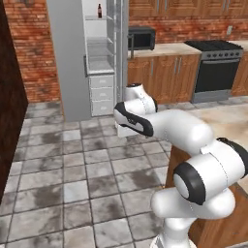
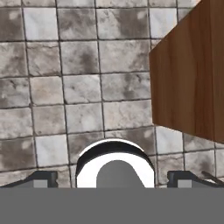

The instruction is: Open the fridge, grab two sodas, and place both sodas inside the bowl with ice on the dining counter.

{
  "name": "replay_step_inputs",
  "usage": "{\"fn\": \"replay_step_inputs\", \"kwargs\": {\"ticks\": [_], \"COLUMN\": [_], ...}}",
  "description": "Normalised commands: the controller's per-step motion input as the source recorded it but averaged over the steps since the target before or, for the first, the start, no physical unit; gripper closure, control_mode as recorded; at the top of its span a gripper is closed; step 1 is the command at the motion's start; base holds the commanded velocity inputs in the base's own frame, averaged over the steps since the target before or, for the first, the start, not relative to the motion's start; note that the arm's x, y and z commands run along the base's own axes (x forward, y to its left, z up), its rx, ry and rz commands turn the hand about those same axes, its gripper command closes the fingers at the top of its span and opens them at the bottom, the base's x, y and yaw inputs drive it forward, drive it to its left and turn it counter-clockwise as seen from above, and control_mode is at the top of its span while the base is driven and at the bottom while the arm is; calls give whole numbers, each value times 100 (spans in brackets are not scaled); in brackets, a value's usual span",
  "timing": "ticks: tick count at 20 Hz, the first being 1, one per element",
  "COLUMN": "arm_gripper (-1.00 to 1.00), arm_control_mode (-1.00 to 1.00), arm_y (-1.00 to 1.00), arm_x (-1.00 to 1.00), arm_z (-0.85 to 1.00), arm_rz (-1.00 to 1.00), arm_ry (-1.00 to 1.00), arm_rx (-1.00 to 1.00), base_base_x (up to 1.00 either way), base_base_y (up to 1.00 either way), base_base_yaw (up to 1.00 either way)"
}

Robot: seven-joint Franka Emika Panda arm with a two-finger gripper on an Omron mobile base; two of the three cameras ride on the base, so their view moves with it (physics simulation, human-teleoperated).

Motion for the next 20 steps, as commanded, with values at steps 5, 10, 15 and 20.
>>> {"fn": "replay_step_inputs", "kwargs": {"ticks": [5,10,15,20], "arm_gripper": [-100,-100,-100,-100], "arm_control_mode": [100,100,100,100], "arm_y": [0,0,0,0], "arm_x": [0,0,0,0], "arm_z": [0,0,0,0], "arm_rz": [0,0,0,0], "arm_ry": [0,0,0,0], "arm_rx": [0,0,0,0], "base_base_x": [100,100,100,100], "base_base_y": [43,63,61,60], "base_base_yaw": [-24,-26,-28,-29]}}
